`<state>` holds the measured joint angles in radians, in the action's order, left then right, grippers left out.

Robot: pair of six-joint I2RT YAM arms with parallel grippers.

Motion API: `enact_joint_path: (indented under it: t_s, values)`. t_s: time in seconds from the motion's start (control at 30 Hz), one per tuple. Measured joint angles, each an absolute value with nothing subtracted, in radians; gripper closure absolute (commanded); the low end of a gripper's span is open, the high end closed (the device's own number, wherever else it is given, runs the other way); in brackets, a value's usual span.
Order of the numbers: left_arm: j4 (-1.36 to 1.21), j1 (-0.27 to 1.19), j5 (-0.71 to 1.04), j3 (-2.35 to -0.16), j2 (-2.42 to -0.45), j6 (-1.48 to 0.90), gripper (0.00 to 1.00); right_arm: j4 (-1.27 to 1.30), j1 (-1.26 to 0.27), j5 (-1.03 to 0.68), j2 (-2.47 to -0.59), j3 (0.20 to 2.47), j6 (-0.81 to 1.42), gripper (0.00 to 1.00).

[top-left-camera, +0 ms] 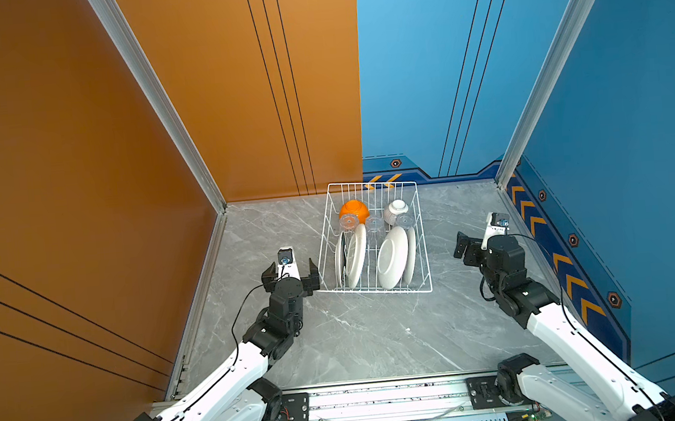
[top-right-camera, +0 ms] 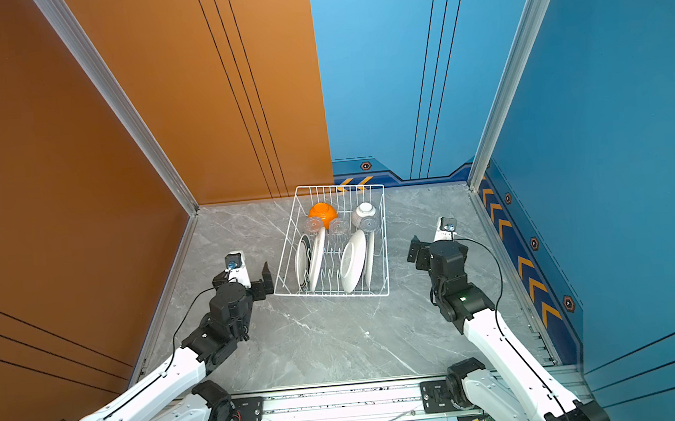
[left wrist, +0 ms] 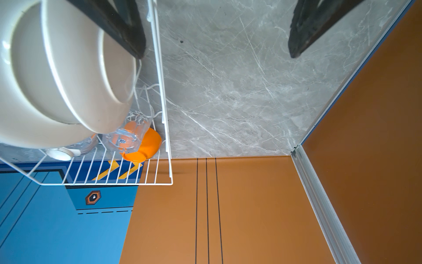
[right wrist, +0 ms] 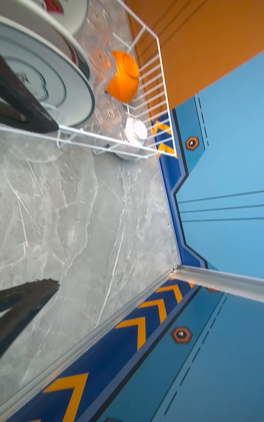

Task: Unload the mixed dishes from the dish rack
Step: 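Raise both arms and reach the right gripper down into the rack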

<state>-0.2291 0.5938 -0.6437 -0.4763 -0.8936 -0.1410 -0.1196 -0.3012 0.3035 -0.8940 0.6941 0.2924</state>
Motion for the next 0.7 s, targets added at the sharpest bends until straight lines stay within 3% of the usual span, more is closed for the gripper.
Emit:
enact_joint_path:
  t_s: [0.2, 0.5, 0.7]
  values:
    - [-0.19, 0.617, -0.622, -0.537, -0.913, -0.149, 0.02, -0.325, -0.465, 0.2, -0.989, 0.883, 0.352, 0.0]
    - [-0.181, 0.642, -0.593, -0.538, -0.914, -0.155, 0.02, -0.424, -0.683, 0.097, -1.208, 1.102, 0.427, 0.0]
    - [-0.176, 0.667, -0.594, -0.536, -0.914, -0.139, 0.02, -0.427, -0.764, 0.038, -1.382, 1.243, 0.47, 0.13]
